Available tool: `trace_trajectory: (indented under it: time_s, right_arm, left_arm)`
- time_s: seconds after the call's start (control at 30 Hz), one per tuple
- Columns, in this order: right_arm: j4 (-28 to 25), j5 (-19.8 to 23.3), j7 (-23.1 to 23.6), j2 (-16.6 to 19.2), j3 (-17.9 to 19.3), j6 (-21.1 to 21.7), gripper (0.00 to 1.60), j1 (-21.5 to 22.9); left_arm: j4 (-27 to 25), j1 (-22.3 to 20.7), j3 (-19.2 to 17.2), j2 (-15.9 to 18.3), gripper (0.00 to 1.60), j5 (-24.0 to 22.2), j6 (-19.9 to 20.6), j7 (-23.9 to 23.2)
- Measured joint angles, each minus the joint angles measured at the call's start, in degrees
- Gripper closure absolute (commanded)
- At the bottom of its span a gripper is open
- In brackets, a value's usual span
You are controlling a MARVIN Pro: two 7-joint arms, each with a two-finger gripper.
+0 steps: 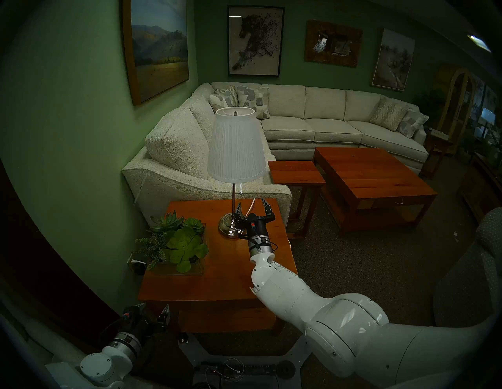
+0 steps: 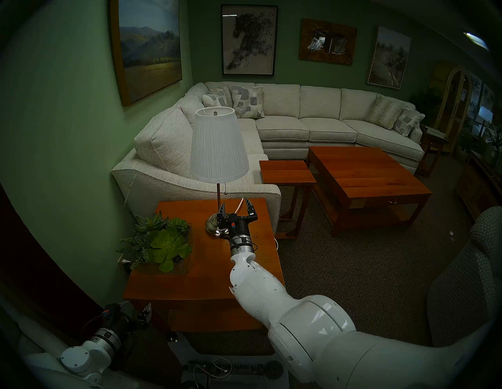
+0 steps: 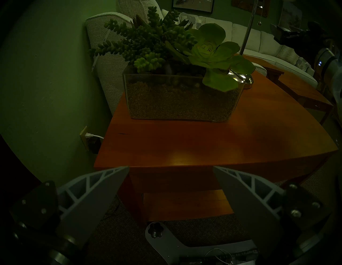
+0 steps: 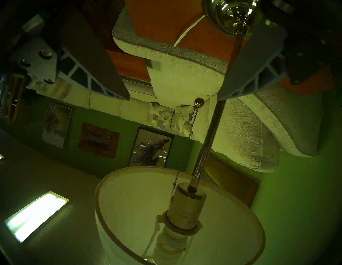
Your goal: Pull on string to turn on lamp
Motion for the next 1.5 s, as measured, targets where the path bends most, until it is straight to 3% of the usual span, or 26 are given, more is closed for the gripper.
trace_trajectory:
  time_s: [0.5, 1.5]
  right_arm:
    - [3.5, 3.2, 4.8, -1.4, 2.1, 2.9, 0.0, 5.0]
    - [7.9, 7.7, 11.3, -2.6, 5.0, 3.3, 0.0, 10.8]
  left_arm:
    - [0.1, -0.1, 0.1, 0.0, 0.0, 0.0, 0.1, 0.0]
    - [0.2, -0.2, 0.2, 0.0, 0.0, 0.0, 0.2, 0.0]
